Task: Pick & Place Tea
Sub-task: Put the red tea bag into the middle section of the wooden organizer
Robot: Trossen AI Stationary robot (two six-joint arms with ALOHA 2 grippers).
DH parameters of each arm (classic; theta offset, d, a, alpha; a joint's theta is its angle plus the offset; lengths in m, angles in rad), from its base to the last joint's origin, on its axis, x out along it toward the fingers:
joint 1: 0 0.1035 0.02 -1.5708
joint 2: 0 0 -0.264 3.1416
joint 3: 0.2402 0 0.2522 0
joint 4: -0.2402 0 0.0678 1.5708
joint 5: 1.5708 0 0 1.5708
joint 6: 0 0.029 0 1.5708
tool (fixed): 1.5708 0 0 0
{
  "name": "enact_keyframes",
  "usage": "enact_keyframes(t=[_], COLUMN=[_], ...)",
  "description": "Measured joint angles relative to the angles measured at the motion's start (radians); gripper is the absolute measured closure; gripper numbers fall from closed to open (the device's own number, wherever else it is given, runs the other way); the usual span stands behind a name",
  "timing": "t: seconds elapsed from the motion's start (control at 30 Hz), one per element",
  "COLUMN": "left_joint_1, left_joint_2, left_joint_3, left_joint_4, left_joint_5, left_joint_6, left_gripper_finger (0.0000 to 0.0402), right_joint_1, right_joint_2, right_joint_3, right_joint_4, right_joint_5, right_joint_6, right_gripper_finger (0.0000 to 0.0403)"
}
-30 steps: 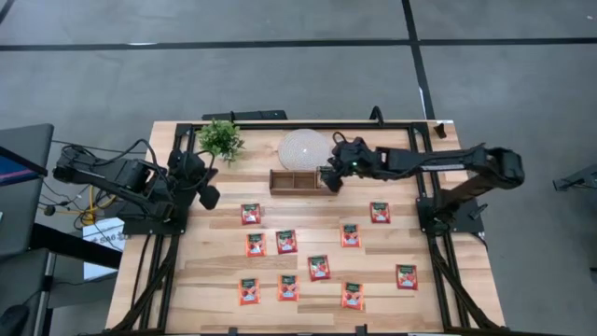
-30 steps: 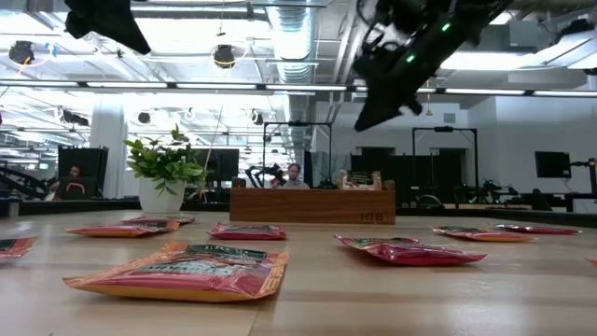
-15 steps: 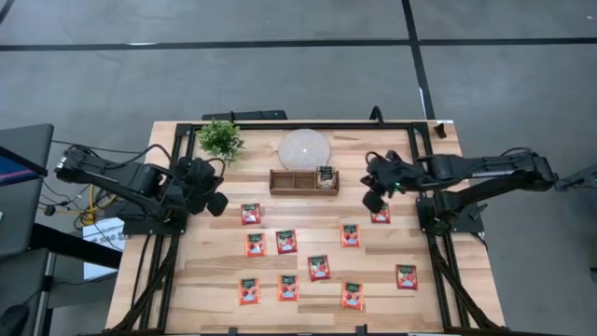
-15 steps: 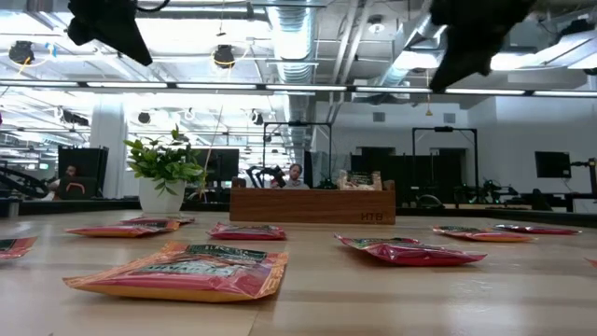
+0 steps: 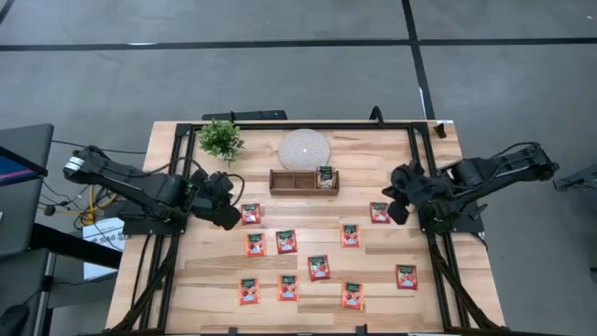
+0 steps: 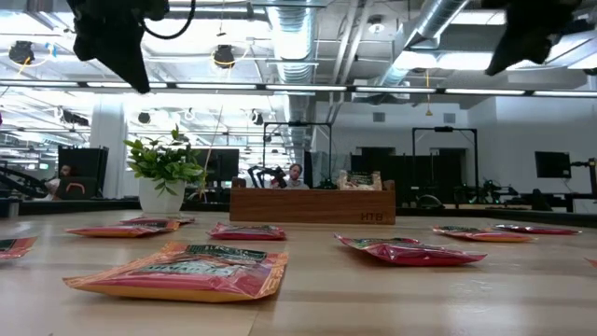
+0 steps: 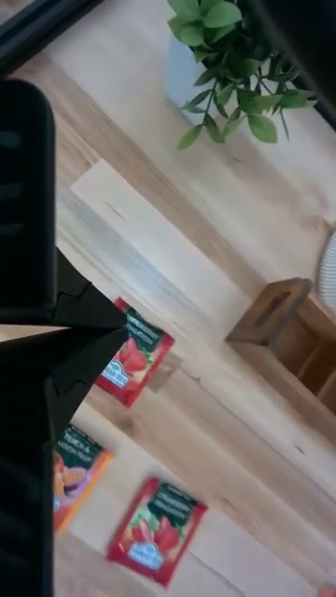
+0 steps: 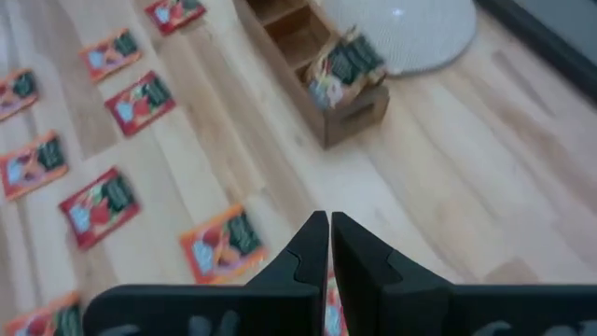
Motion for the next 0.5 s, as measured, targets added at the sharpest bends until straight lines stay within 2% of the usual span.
enact_keyframes(t=[0.27, 0.5], left_joint_1=[0.0, 0.0], left_joint_2=[0.071, 0.082], left_joint_3=[0.0, 0.0], left_joint_4=[0.001, 0.004], left_joint_5=[0.003, 0.006], left_joint_6=[0.0, 0.0], left_gripper_finger=[0.0402, 0.0402], right_joint_1=[0.156, 0.242], right_joint_2=[0.002, 0.074], right_joint_3=[0.0, 0.0], right_joint_4=[-0.145, -0.175], right_joint_5=[-0.001, -0.002], right_joint_6=[0.213, 0.282], right_gripper_finger=[0.0392, 0.0392])
